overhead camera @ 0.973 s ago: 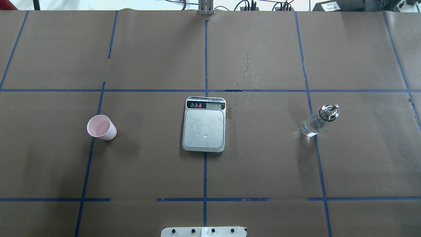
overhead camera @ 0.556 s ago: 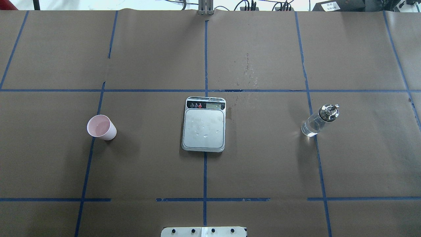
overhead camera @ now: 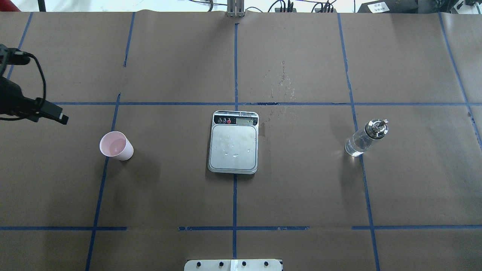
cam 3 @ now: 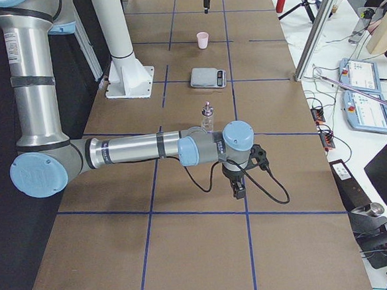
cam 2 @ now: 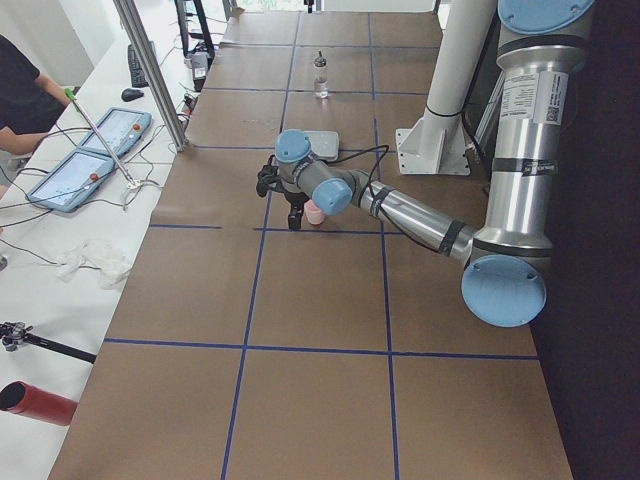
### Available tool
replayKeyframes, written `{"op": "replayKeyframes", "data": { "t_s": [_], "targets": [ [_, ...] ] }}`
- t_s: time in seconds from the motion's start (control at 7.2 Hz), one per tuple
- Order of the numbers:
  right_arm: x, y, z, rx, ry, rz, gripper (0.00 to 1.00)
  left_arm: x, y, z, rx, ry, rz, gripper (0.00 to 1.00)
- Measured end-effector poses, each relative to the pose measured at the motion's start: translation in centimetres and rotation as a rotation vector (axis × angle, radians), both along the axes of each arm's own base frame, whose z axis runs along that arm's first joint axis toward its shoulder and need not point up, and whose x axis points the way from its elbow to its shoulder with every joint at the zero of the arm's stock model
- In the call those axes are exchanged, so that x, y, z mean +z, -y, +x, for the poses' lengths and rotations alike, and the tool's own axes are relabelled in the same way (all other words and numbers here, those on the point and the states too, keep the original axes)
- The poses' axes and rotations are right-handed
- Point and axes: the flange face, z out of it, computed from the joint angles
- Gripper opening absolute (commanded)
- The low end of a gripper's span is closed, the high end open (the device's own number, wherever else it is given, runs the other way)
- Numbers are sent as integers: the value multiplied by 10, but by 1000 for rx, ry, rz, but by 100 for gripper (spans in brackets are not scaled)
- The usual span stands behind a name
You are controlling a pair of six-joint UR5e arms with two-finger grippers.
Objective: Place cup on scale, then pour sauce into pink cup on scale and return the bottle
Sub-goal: 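Move the left gripper down to the pink paper cup and grasp it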
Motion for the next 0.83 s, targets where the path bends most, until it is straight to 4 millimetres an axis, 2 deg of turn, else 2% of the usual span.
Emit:
{"op": "replayKeyframes", "data": {
  "t_s": [0.28, 0.56, 0.83],
  "targets": [
    [3, 1, -3, -5, 2, 19, 100, -5, -6, 32, 6, 15, -14, 100],
    [3, 1, -7, -12, 4, 20, 100, -13, -1, 62, 27, 25, 5, 100],
    [3, 2, -10, -17, 4, 23, 100, -11, -3, 79, 44, 37, 10, 100]
  ]
}}
